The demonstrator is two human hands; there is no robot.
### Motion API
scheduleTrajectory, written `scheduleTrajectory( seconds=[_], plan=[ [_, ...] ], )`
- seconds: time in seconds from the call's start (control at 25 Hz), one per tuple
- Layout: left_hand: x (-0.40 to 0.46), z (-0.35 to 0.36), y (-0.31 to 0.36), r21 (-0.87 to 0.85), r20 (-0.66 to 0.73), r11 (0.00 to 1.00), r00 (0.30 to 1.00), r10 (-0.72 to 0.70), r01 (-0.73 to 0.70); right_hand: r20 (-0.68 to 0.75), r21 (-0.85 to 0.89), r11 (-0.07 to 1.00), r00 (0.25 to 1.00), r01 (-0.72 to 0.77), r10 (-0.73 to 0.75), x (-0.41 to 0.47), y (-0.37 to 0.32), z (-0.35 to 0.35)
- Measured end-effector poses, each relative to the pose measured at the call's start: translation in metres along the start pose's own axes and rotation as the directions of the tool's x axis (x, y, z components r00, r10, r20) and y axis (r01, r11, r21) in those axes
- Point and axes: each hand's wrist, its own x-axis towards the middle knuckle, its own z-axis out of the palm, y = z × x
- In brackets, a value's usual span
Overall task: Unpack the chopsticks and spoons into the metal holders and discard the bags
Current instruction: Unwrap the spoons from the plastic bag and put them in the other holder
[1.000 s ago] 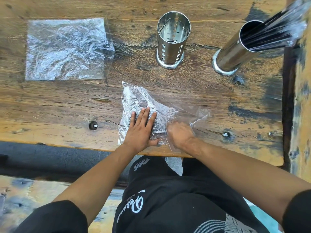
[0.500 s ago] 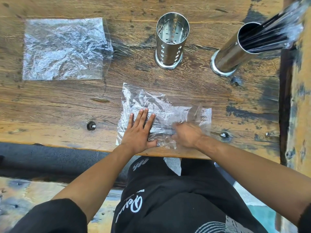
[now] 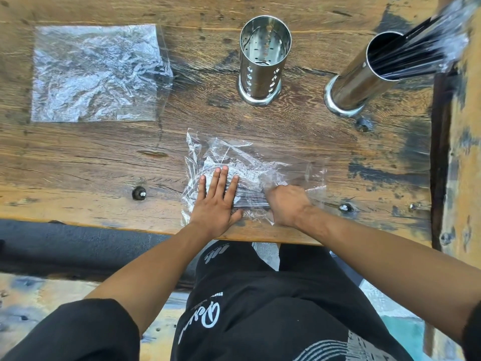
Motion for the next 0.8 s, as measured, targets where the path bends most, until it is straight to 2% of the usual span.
scheduleTrajectory(
  seconds=[0.08,0.36,0.68,0.8],
  plan=[
    [0.0,-0.002,0.001,0.001,0.015,1.0,1.0,-0.007,0.007,-0.012,-0.019,1.0,1.0,0.01,-0.01,0.005,-0.006,-0.001],
    [-0.002,-0.002,0.002,0.004,0.016,1.0,0.999,-0.027,0.027,-0.002,0.106,0.994,1.0,-0.015,0.016,0.0,0.0,0.012],
    [-0.011,-0.004,0.001,0.0,0.04,0.994,0.993,-0.109,0.109,-0.011,0.16,0.974,0.987,-0.157,0.161,-0.021,0.054,0.014],
    [-0.024,-0.006,-0.005,-0.041,0.049,0.982,0.982,-0.182,0.184,0.044,0.104,0.973,0.979,-0.204,0.2,-0.031,0.076,0.005]
  ],
)
